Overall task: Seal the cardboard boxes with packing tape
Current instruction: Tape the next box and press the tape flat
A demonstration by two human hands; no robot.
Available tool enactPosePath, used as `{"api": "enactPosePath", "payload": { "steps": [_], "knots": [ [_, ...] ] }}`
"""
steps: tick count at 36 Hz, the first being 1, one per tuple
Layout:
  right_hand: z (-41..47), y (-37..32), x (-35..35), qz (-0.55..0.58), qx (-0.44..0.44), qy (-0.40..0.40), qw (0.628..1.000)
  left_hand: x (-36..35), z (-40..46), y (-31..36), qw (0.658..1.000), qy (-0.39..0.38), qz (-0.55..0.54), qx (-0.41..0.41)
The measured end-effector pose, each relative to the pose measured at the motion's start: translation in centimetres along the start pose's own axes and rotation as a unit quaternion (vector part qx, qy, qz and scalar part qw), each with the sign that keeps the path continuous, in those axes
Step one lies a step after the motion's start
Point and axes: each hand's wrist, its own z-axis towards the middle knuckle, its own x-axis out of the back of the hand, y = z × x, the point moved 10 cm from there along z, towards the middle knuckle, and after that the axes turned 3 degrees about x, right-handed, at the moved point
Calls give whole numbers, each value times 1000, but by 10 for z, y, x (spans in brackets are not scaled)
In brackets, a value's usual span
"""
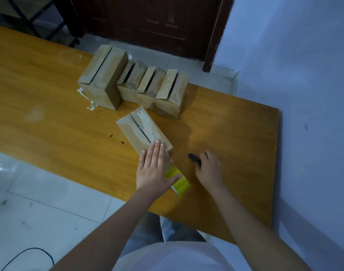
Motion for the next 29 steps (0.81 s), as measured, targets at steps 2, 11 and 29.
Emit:
{"api": "enactPosePath", "payload": {
  "steps": [2,11,29],
  "knots": [
    [-3,-11,7,199,-4,20,980,0,1,0,1000,-3,-1,1],
    [-24,-64,-32,468,-24,-206,859,8,1,2,999,12,-33,-30],
    [-32,-58,-31,460,-95,-245,848,38,15,-14,977,133,-166,-24]
  ]
}}
